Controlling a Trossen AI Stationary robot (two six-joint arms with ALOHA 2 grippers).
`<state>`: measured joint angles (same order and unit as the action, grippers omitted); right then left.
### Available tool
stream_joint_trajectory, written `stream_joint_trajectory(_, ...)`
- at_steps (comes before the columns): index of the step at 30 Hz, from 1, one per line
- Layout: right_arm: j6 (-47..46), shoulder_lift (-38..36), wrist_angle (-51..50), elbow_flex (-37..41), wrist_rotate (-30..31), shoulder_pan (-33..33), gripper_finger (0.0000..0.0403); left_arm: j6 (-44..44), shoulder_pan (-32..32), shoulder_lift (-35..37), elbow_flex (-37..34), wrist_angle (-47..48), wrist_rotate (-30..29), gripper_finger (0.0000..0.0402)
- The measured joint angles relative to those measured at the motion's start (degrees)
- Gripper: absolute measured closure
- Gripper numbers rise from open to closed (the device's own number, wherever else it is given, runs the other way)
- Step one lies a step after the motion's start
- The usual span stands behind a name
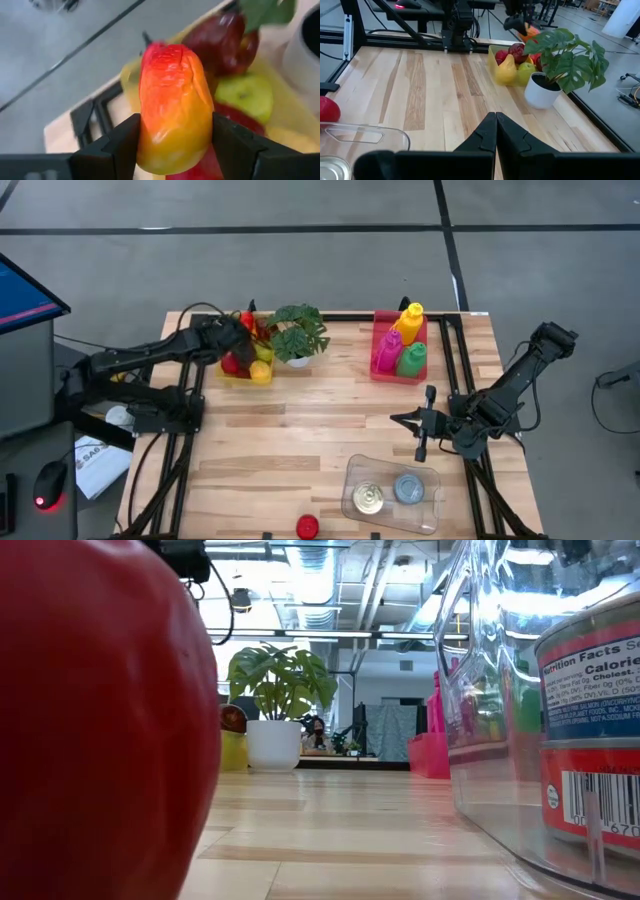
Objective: Pick & Place Food Item
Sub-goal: Put the orange mango into the yellow bin
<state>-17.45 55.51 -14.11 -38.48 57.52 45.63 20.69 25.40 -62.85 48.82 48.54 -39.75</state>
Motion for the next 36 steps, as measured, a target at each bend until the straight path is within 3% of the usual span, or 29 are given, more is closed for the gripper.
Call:
stream_joint_trajectory(7,-0.1,0.0,0.0,0.0,0.0,0.0,0.0403,-16.1,5.7,0.0,-1.0,-12.4,5.9,0.0198)
stream_joint_trajectory(12,-0.1,0.0,0.0,0.0,0.0,0.0,0.0403,-18.0,9.5,0.0,-1.1,-11.5,6.4,0.0196)
stream_joint_trajectory(18,-0.1,0.0,0.0,0.0,0.0,0.0,0.0403,-24.0,14.4,-1.8,-1.1,-10.1,15.7,0.0199)
stream_joint_trajectory(28,-0.1,0.0,0.0,0.0,0.0,0.0,0.0403,-38.2,18.0,-9.6,-1.0,-11.3,15.9,0.0195)
stream_joint_trajectory(36,0.0,0.0,0.0,0.0,0.0,0.0,0.0403,-37.8,17.9,-10.7,-1.0,-13.1,15.9,0.0178)
